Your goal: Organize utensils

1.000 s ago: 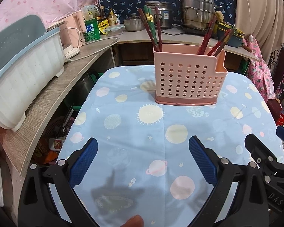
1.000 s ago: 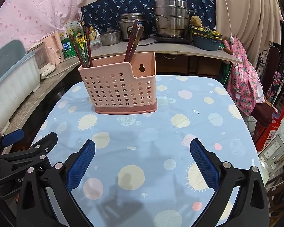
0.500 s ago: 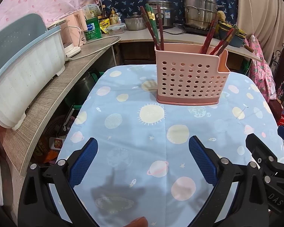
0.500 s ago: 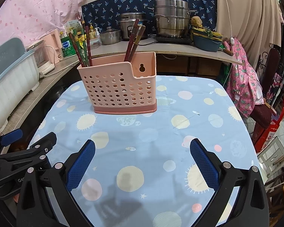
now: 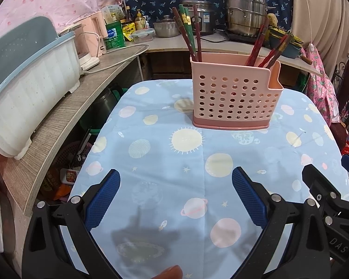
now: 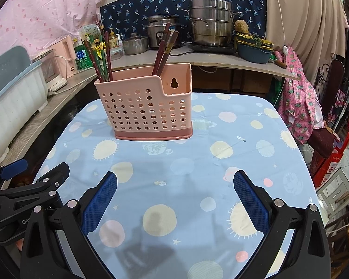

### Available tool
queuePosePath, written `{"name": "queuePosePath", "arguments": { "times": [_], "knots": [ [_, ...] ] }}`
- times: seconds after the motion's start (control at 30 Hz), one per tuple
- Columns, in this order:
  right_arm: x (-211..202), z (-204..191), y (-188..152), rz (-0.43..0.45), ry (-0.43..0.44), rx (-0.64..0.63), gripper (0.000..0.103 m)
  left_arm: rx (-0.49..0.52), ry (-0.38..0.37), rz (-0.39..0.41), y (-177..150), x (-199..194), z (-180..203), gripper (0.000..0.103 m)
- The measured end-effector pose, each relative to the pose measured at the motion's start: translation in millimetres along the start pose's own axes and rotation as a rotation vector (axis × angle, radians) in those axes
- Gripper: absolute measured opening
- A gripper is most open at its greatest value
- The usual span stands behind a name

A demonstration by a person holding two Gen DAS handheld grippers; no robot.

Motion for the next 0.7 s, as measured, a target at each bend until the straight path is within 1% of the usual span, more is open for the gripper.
{"name": "queuePosePath", "arguments": {
  "times": [0.7],
  "knots": [
    [1.0,3.7,0.8,0.0,-0.003,0.0,0.097,-0.007,0.002,0.016,1.3,-0.6,1.5,0.092]
  ]
}}
Point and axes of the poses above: each gripper's, at about its wrist camera, not at the fingertips, and x roughly the way its jaws point, z to its right, y to its top, the point moved 10 cm from there along x, roughly the way its jaws point, and after that the axes turned 9 degrees about -x, right-handed, at the moved point
